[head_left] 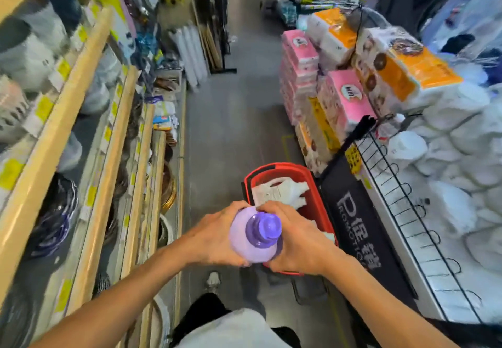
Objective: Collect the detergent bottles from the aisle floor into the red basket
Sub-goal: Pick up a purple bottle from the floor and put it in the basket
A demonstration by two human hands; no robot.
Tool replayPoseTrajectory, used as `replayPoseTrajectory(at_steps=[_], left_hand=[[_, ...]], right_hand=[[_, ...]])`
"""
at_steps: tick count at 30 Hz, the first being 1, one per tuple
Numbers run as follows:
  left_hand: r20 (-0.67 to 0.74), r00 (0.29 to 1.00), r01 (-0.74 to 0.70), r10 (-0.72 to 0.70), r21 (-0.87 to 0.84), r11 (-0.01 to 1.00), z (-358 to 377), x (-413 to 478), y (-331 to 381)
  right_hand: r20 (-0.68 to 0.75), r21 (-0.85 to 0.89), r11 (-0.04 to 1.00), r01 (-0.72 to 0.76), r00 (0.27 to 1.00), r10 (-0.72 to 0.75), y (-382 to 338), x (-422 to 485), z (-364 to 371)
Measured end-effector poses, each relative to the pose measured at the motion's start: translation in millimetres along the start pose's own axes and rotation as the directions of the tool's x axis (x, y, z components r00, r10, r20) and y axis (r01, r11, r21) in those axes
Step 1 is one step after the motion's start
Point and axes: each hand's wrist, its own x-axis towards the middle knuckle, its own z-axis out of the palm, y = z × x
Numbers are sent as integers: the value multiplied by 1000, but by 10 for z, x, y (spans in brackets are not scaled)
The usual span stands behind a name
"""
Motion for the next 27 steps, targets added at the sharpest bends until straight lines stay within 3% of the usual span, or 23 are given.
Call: replayPoseTrajectory(at_steps=[8, 14, 20, 23, 27], left_hand=[[189, 976, -122, 111, 49, 991, -903, 1165, -559], [399, 900, -227, 174, 89, 970, -1018, 2180, -628], [560, 819, -265, 123, 180, 947, -979, 3032, -681], [652, 747, -338, 129, 205, 919, -929, 3558, -817], [768, 611, -419, 191, 110, 902, -664, 4184, -956]], right_hand=[[-130, 58, 974, -220, 965, 226, 176, 993, 9], [-187, 181, 908, -379, 893, 410, 641, 1333, 21], [-307, 304, 853, -424, 804, 509, 1121, 1590, 275], [-346, 393, 807, -440, 742, 574, 1417, 1812, 521], [-306, 435, 708, -555, 649, 697, 1790, 2028, 862]])
